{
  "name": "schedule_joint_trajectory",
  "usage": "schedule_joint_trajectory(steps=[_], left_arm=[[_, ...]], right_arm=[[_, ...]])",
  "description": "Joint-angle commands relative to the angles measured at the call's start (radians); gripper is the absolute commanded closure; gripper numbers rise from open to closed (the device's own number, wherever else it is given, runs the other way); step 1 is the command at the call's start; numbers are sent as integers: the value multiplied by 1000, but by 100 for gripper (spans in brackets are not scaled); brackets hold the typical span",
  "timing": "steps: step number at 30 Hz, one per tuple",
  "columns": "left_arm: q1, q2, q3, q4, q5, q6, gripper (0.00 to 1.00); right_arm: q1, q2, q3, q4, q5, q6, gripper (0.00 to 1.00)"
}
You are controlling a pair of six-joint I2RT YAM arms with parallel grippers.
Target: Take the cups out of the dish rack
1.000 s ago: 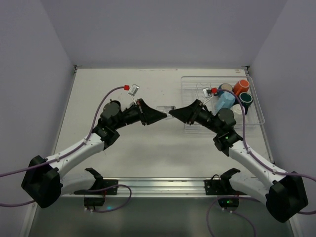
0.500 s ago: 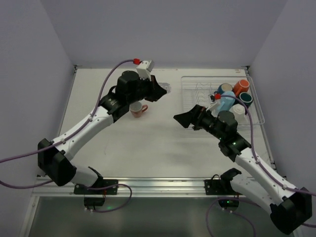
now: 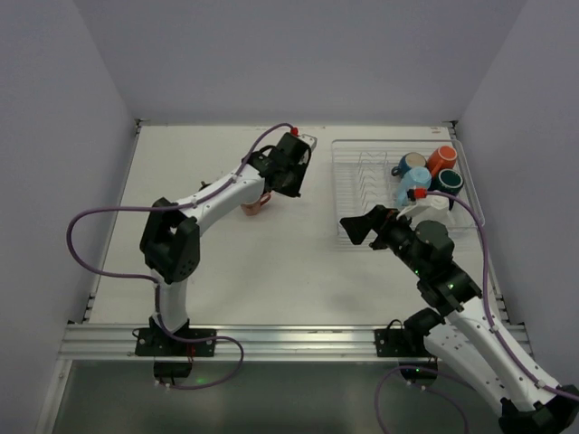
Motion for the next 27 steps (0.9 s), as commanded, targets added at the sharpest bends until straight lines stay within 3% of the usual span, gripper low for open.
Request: schedule_joint_trajectory(steps=[1, 13, 21, 27], left_arm=[[-11, 56, 97, -87, -30, 55, 100], [-14, 269, 251, -172, -82, 73, 98], [-14, 326, 287, -206, -88, 86, 75], [-16, 332, 292, -212, -112, 89, 64]], right_arm=[[1, -8, -9, -16, 35, -32, 2], [1, -37, -41, 7, 21, -34, 2], [1, -42, -48, 13, 10, -31, 2], [0, -48, -47, 12, 20, -31, 2]])
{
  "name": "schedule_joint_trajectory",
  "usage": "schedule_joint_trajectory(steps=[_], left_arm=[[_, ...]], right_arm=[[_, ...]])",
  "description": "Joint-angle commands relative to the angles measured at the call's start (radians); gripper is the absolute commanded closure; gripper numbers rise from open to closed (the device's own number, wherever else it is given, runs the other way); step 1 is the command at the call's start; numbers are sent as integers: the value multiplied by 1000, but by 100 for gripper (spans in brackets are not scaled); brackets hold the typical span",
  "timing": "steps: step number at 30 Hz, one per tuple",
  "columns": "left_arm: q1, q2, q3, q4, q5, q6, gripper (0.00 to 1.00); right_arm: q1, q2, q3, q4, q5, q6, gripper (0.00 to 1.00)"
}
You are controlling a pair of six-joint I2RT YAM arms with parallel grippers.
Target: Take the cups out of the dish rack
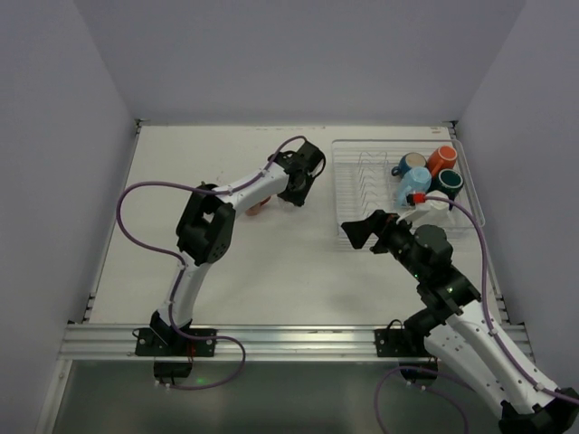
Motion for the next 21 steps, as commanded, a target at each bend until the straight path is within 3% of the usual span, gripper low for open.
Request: schedule_joint_trajectory(steps=[1, 5, 12, 15, 21], left_arm=[[-5, -7, 45, -40, -16, 34, 61], [-3, -47, 44, -20, -28, 33, 52], [-3, -153, 77, 38, -18, 20, 23], [-5, -274, 50, 104, 46, 8, 16], [-14, -717, -277, 488, 247, -30, 7]], right_arm=[[1, -11, 0, 25, 7, -16, 2], [1, -8, 21, -1, 19, -29, 4], [0, 9, 87, -86, 121, -71, 5], [-3, 23, 107, -110, 172, -82, 6], [-89, 89, 153, -161, 267, -118, 7]])
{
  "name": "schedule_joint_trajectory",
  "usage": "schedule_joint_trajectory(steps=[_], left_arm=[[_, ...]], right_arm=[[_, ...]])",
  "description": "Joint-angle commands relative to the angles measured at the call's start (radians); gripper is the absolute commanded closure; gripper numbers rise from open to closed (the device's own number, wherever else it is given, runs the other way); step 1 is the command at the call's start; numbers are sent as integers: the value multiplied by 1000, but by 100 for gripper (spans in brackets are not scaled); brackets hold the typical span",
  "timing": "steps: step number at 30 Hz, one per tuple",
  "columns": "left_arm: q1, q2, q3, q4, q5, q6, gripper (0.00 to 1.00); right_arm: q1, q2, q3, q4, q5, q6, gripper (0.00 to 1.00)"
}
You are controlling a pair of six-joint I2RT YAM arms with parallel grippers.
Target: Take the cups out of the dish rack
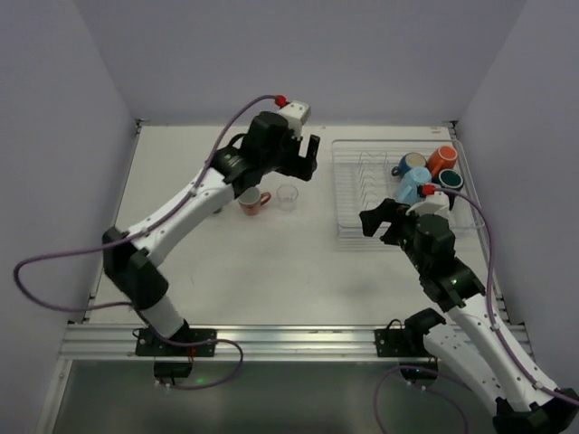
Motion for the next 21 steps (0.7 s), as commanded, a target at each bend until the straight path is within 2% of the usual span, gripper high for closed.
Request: schedule_joint_trajectory(steps=[1, 4, 8, 9, 13, 18, 21], left_arm=[[-10, -335, -132, 279, 153, -29, 6], [-10, -535, -288, 324, 184, -34, 2], [-12, -762, -506, 329, 216, -32, 0], [-10, -804, -593, 322, 225, -23, 0], [-8, -1009, -730, 247, 184, 31, 0], [-8, -1166, -891, 299, 178, 40, 0], [-10, -1165, -935, 295, 183, 40, 0]], right_arm=[[-71, 49, 69, -40, 89, -45, 6], [-144, 120, 103, -47, 95, -62, 1], [-234, 218, 150, -62, 154, -86, 1], [-257, 253, 173, -73, 164, -91, 1], [-384, 325, 219, -74, 194, -117, 1], [-484, 414, 273, -57, 198, -206, 1], [-521, 459, 291, -45, 181, -267, 1]])
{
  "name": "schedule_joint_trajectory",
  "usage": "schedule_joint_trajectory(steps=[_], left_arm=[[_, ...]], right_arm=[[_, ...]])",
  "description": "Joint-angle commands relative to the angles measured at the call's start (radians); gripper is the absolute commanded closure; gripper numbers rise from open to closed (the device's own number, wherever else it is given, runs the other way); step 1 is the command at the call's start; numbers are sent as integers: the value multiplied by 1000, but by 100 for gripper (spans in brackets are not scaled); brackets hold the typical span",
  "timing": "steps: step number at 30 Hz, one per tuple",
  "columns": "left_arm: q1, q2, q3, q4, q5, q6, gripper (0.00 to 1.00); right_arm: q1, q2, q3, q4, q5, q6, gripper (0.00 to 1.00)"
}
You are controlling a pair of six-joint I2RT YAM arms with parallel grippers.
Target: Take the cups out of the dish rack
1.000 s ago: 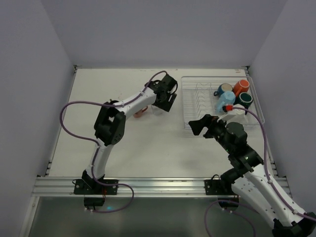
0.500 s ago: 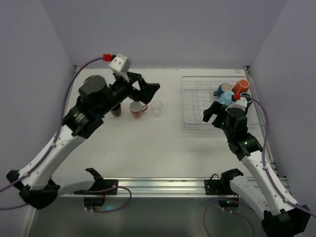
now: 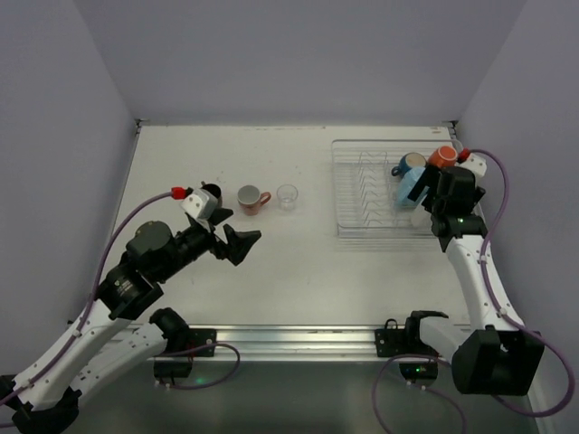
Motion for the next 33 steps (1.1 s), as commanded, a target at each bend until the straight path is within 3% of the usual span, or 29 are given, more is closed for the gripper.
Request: schedule_joint_trajectory(steps=[1, 6, 15, 29, 33], left_arm=[[0, -6, -6, 36, 13, 27, 0], [-72, -53, -18, 20, -59, 30, 0], [-113, -66, -18, 10, -119, 32, 0], [-115, -75, -17, 4, -133, 32, 0], [-115, -86, -18, 2, -139, 30, 0]], right_arm=[[-43, 40, 50, 31, 3, -113, 1], [-128, 100, 60, 71, -115, -181, 1], [-169, 252, 92, 97, -315, -275, 1], [-174, 367, 115, 60, -206, -276, 1], [-174, 372, 118, 60, -204, -270, 8]])
